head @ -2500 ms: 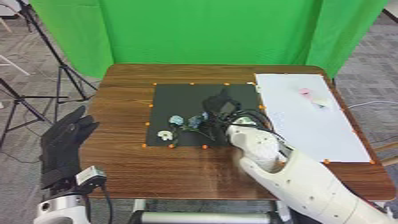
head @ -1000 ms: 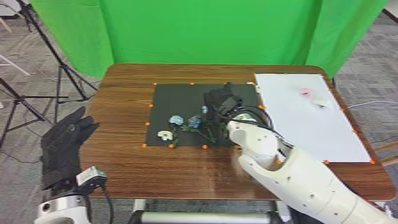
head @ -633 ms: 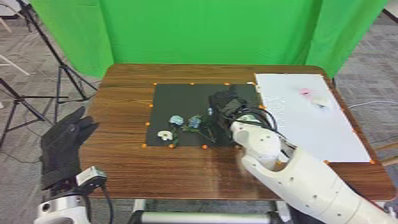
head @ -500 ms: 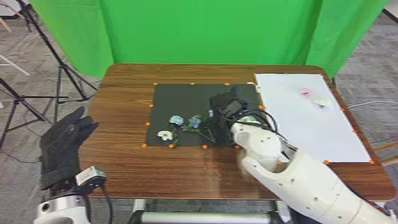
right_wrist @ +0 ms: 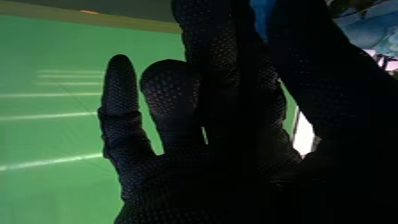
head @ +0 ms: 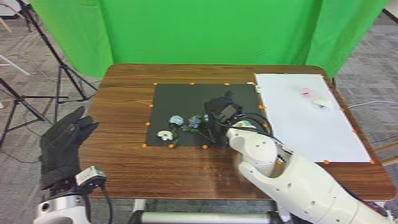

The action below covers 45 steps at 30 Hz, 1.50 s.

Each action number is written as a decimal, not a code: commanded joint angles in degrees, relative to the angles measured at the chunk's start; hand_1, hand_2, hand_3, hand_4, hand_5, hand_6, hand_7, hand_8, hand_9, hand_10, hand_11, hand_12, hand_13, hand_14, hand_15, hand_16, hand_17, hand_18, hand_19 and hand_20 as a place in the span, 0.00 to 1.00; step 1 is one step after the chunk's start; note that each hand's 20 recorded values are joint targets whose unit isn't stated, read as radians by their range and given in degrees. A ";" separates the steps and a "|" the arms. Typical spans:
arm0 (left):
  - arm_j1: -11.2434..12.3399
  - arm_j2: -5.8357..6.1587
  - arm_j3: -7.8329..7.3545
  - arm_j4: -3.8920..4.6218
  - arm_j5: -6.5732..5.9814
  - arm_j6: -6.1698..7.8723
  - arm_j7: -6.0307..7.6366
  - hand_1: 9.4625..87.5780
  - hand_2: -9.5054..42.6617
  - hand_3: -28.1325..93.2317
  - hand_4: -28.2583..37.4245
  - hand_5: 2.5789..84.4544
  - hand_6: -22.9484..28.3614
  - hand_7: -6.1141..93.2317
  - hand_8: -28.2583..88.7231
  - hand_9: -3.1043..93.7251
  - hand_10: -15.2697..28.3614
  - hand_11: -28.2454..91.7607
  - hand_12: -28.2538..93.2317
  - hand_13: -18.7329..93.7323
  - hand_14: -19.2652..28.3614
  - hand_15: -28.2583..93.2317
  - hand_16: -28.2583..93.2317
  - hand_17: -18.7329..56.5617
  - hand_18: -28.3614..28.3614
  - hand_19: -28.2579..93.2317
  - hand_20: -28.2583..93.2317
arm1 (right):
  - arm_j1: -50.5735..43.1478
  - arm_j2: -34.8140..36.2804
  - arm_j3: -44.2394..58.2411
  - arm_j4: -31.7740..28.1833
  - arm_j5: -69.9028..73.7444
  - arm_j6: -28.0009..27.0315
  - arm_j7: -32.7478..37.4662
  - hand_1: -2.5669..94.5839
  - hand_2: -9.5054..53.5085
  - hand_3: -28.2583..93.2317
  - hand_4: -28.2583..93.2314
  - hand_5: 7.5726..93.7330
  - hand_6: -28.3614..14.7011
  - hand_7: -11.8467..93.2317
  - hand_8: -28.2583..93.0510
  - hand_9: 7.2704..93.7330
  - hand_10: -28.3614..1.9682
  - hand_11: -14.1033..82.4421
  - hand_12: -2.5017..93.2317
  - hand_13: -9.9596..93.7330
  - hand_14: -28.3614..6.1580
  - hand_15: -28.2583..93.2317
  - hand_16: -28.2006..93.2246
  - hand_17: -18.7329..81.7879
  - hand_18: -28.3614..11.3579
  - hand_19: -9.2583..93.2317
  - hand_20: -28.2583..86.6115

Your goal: Arrange flowers

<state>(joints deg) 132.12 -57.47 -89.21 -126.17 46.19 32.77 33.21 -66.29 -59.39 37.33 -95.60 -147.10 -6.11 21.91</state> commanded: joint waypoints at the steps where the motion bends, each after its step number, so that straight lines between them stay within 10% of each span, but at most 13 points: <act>1: 0.87 -0.44 -0.52 -0.09 0.39 -0.59 -0.53 0.22 0.25 0.91 0.16 0.50 0.70 0.22 0.15 0.40 0.83 0.59 0.29 0.41 1.00 0.80 0.08 0.14 0.91 0.70 0.38 | -0.51 -0.37 0.70 -1.15 -0.41 -1.43 0.93 0.50 0.00 0.87 0.00 0.79 0.63 0.38 0.25 0.84 0.62 0.44 0.38 0.70 0.46 0.91 0.48 0.29 0.08 0.77 0.55; 31: 1.94 -0.94 -1.17 -0.57 0.86 -0.17 -0.68 0.23 0.25 0.91 0.17 0.51 0.70 0.22 0.15 0.40 0.84 0.59 0.29 0.41 1.00 0.80 0.08 0.14 0.91 0.70 0.38 | -0.61 0.45 0.06 -5.10 3.16 -5.07 6.63 0.36 0.00 0.89 0.02 0.61 0.52 0.31 0.14 0.72 0.38 0.58 0.26 0.64 0.31 0.93 0.48 0.29 0.00 0.73 0.60; 45: 2.15 -1.09 -1.25 -0.42 0.87 0.08 -0.37 0.23 0.25 0.91 0.17 0.51 0.70 0.22 0.15 0.40 0.84 0.59 0.30 0.41 1.00 0.80 0.08 0.14 0.90 0.70 0.38 | 5.24 4.89 -3.87 -6.78 7.35 -0.43 12.32 0.30 0.00 0.88 0.04 0.47 0.37 0.24 0.17 0.52 0.05 0.57 0.25 0.51 0.00 0.94 0.47 0.29 0.00 0.68 0.70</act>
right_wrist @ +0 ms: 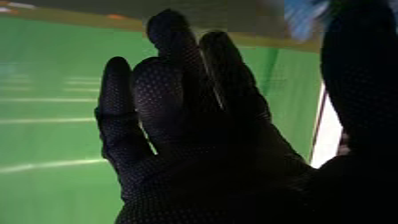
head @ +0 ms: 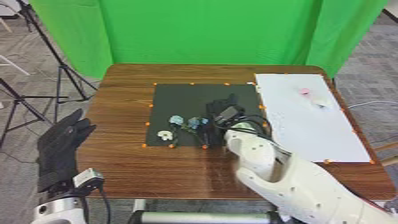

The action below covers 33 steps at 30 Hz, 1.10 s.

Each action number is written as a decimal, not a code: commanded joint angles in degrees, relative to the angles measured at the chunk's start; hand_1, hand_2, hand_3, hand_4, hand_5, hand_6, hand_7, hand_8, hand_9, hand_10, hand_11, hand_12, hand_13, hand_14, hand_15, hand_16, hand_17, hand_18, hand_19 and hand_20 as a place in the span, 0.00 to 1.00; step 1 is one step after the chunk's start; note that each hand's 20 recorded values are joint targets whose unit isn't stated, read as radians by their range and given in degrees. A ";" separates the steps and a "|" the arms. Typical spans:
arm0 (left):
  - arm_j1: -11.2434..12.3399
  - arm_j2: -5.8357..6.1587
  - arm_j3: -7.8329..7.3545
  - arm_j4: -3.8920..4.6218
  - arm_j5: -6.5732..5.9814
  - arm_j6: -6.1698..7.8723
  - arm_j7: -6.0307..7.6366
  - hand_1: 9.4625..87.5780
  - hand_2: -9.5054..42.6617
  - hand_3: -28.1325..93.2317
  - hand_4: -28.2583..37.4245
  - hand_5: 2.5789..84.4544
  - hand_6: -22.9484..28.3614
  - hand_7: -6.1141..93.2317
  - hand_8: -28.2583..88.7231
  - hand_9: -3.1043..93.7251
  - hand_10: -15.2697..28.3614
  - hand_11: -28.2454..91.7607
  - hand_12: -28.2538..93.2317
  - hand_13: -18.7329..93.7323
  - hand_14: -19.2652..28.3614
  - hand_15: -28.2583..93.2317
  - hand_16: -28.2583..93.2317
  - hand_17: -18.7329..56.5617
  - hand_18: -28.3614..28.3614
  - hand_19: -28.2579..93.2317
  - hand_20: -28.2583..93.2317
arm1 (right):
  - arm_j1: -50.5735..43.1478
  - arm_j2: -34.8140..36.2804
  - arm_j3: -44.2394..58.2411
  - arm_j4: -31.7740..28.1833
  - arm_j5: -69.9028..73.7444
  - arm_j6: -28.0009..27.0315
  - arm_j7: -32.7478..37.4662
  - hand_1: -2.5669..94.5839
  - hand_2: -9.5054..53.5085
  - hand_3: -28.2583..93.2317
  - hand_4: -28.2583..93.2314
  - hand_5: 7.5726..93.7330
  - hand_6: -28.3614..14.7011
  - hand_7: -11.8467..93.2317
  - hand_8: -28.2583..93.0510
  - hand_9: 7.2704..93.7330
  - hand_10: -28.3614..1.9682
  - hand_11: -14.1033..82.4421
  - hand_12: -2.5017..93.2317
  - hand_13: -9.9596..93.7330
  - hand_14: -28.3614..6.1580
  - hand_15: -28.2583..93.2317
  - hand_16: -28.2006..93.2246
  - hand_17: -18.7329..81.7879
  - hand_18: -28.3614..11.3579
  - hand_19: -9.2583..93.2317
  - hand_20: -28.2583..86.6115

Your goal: Arrange flowers

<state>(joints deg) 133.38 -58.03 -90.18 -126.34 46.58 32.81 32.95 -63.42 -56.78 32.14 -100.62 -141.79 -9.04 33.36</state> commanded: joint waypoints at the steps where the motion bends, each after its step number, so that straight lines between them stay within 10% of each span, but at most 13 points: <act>1: 0.83 -0.46 -0.22 -0.25 0.25 0.13 -0.06 0.23 0.25 0.91 0.17 0.51 0.70 0.22 0.15 0.40 0.84 0.59 0.29 0.41 1.00 0.81 0.08 0.14 0.90 0.70 0.38 | 2.39 2.37 1.77 -2.18 3.31 2.16 0.82 0.29 0.00 0.88 0.04 0.46 0.36 0.23 0.17 0.51 0.03 0.57 0.25 0.50 0.00 0.94 0.47 0.29 0.00 0.67 0.70; 33: 0.64 0.96 1.17 -0.75 -0.72 1.29 2.24 0.22 0.25 0.91 0.16 0.51 0.70 0.22 0.15 0.40 0.84 0.59 0.30 0.41 1.00 0.80 0.08 0.14 0.91 0.70 0.38 | 3.87 16.99 19.68 8.62 16.47 -2.40 6.33 0.30 0.08 0.92 0.04 0.45 0.43 0.28 0.15 0.50 0.14 0.48 0.23 0.48 0.10 0.91 0.41 0.27 0.00 0.71 0.62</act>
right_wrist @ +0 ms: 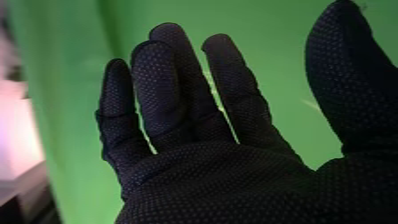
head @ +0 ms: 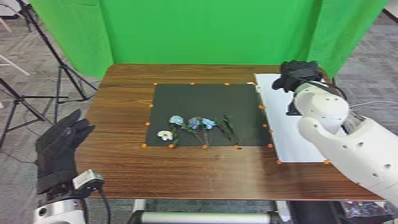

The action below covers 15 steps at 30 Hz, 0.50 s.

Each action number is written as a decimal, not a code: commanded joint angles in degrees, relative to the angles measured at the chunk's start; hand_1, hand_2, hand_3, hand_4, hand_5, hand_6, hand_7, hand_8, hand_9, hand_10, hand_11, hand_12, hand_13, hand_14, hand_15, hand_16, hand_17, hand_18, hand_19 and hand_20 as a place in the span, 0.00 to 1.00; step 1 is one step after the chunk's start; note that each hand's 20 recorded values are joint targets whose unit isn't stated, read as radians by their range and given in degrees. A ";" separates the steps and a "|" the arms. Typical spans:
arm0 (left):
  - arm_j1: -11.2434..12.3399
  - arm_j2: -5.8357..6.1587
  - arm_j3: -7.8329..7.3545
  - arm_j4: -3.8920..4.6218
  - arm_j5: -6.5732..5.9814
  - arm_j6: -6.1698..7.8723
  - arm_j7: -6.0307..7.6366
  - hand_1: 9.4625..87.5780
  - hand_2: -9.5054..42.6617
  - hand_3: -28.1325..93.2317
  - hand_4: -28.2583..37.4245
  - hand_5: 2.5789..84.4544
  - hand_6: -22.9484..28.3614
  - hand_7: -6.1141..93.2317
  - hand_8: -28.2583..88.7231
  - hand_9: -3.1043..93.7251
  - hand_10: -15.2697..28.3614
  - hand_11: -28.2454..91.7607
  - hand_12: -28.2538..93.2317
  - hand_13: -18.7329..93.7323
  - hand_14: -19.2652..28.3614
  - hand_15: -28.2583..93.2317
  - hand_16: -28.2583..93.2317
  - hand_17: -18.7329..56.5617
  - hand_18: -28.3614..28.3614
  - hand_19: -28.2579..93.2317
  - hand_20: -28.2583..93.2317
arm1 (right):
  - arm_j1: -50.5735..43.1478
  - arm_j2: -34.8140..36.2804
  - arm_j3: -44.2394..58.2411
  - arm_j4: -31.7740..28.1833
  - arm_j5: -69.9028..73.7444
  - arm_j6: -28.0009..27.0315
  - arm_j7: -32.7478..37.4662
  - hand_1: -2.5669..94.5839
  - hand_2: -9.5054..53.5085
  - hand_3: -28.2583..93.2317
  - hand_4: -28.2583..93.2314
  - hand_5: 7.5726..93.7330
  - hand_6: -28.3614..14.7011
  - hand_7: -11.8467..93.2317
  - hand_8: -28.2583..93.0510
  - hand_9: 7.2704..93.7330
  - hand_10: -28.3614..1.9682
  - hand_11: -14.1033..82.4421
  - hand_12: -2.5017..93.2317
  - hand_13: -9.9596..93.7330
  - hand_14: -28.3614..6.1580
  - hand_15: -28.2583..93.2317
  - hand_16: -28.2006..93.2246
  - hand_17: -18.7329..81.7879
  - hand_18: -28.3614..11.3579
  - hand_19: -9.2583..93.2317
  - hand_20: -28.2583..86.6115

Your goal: Arrange flowers

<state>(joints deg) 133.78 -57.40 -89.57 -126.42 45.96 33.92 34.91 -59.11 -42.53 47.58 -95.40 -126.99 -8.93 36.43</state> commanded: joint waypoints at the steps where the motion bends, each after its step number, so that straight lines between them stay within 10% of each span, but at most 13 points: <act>1: 0.20 0.41 0.75 -0.59 -0.29 0.33 0.58 0.22 0.25 0.91 0.16 0.51 0.70 0.22 0.15 0.40 0.84 0.59 0.30 0.41 1.00 0.81 0.08 0.14 0.91 0.70 0.38 | -0.64 2.60 4.85 4.03 1.03 -3.08 3.15 0.30 0.08 0.92 0.04 0.45 0.43 0.28 0.15 0.50 0.14 0.48 0.23 0.48 0.10 0.91 0.41 0.27 0.00 0.71 0.61; 15: -0.35 0.14 0.85 -0.50 -0.05 -0.09 0.10 0.22 0.25 0.91 0.16 0.50 0.70 0.22 0.15 0.40 0.84 0.59 0.30 0.41 1.00 0.80 0.08 0.14 0.91 0.70 0.38 | -4.37 1.07 9.39 7.02 1.22 -9.17 4.92 0.31 0.07 0.93 0.03 0.45 0.43 0.27 0.15 0.50 0.16 0.47 0.23 0.49 0.13 0.91 0.41 0.27 0.00 0.72 0.60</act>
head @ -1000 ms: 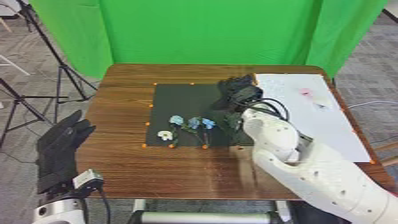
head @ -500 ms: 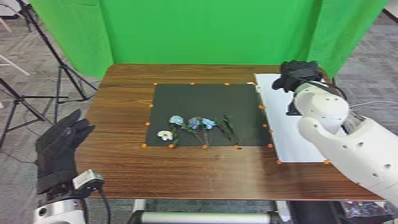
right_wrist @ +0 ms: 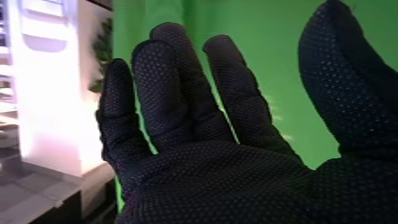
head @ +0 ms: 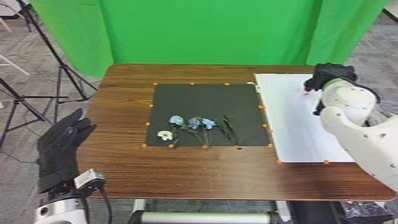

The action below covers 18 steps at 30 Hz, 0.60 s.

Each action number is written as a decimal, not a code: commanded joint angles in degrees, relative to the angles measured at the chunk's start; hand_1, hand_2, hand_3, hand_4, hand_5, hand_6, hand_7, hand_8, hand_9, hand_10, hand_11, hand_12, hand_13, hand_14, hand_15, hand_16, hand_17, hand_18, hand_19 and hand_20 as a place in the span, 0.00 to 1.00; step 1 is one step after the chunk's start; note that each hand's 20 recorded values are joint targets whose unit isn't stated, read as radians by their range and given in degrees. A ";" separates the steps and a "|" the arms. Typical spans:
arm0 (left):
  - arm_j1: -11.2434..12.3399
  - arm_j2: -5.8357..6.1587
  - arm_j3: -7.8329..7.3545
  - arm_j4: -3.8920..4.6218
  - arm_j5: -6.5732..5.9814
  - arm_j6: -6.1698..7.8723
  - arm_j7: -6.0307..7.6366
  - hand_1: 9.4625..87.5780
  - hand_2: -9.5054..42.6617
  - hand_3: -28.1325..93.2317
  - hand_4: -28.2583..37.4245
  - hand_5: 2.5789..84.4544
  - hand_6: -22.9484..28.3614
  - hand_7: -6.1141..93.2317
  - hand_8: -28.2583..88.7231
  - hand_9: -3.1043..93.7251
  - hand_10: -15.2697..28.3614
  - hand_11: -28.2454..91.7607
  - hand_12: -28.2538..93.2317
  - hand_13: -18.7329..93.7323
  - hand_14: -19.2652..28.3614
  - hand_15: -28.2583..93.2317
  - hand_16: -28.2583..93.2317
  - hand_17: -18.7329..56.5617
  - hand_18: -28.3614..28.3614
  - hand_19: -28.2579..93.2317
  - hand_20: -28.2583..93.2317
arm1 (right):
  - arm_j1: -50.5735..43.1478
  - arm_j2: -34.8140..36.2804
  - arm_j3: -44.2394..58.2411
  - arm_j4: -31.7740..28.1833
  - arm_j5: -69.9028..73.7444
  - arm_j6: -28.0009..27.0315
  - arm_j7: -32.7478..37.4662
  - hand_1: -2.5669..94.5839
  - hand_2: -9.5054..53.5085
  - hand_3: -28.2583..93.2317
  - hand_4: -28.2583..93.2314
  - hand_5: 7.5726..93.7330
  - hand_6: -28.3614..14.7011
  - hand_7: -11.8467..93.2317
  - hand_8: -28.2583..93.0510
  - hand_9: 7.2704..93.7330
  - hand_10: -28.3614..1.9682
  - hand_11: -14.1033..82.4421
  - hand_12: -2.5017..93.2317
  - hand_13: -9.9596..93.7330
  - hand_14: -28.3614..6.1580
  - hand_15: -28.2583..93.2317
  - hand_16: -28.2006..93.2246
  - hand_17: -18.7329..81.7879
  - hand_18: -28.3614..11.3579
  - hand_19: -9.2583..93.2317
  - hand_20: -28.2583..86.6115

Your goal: Arrange flowers

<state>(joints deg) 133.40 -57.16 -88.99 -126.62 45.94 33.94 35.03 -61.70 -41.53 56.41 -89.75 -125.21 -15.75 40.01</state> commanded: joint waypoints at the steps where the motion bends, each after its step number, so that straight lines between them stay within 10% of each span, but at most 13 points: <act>1: 0.09 0.04 0.32 -0.40 -0.23 0.18 0.26 0.22 0.25 0.91 0.16 0.50 0.70 0.22 0.15 0.40 0.84 0.59 0.30 0.41 1.00 0.80 0.08 0.14 0.91 0.70 0.38 | -1.70 -0.29 0.56 1.73 -0.42 -2.56 1.45 0.31 0.07 0.93 0.03 0.45 0.43 0.27 0.15 0.50 0.16 0.47 0.23 0.49 0.13 0.91 0.41 0.27 0.00 0.72 0.60; 18: -0.17 0.12 0.47 -0.51 -0.39 0.16 0.51 0.22 0.25 0.91 0.16 0.51 0.70 0.22 0.15 0.40 0.84 0.59 0.29 0.41 1.00 0.81 0.08 0.14 0.91 0.70 0.38 | 0.02 -0.95 -0.95 6.02 -2.29 -5.62 2.90 0.33 0.05 0.93 0.03 0.46 0.42 0.27 0.15 0.50 0.17 0.50 0.24 0.50 0.15 0.93 0.41 0.27 0.00 0.74 0.60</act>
<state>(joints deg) 133.10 -57.08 -88.71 -126.71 45.82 33.92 35.26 -63.24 -42.61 56.07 -85.44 -126.12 -19.42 41.47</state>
